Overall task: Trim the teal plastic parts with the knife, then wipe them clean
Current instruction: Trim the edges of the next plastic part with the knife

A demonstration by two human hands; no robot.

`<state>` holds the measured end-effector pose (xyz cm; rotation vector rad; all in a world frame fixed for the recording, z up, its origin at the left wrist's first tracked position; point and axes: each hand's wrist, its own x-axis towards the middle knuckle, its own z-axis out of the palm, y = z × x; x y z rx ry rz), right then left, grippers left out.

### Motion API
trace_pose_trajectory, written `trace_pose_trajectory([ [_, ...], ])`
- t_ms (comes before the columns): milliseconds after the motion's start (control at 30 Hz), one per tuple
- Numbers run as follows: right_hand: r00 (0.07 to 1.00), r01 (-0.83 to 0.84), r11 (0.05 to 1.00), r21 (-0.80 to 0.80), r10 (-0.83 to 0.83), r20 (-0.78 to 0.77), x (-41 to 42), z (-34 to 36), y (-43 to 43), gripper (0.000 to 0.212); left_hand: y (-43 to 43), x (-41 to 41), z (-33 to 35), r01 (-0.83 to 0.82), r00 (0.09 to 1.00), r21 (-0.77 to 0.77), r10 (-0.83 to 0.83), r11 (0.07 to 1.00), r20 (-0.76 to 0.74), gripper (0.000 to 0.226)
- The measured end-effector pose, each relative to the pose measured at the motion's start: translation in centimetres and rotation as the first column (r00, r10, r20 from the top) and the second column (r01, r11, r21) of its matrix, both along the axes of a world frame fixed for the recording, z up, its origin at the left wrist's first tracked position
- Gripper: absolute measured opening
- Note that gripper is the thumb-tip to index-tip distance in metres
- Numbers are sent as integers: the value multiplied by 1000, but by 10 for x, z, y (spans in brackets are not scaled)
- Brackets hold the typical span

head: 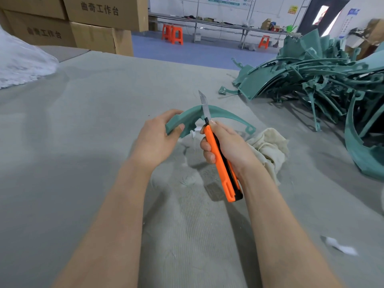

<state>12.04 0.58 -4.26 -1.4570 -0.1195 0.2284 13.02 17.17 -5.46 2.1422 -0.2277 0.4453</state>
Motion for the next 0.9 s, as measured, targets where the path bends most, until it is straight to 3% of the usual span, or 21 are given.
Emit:
trace_pose_trajectory([
  [367,1000,-13,1000,-2,13,11,4,-8,-7,28,-5,1,-4,-39,999,15,39,999,4,28],
  [500,999,50,999,18,-50,-22,5,-13,-9,29,-13,1,-7,-66,998,37,67,997,-12,26],
  [700,935,301,949,100,-273,-225,14,-22,-23,26,-15,4,-11,-101,995,-13,101,995,-11,20],
  [900,950,274,923,271,-216,-224,18,-28,-25,18,-16,10,-8,-183,983,-41,182,982,-29,8],
])
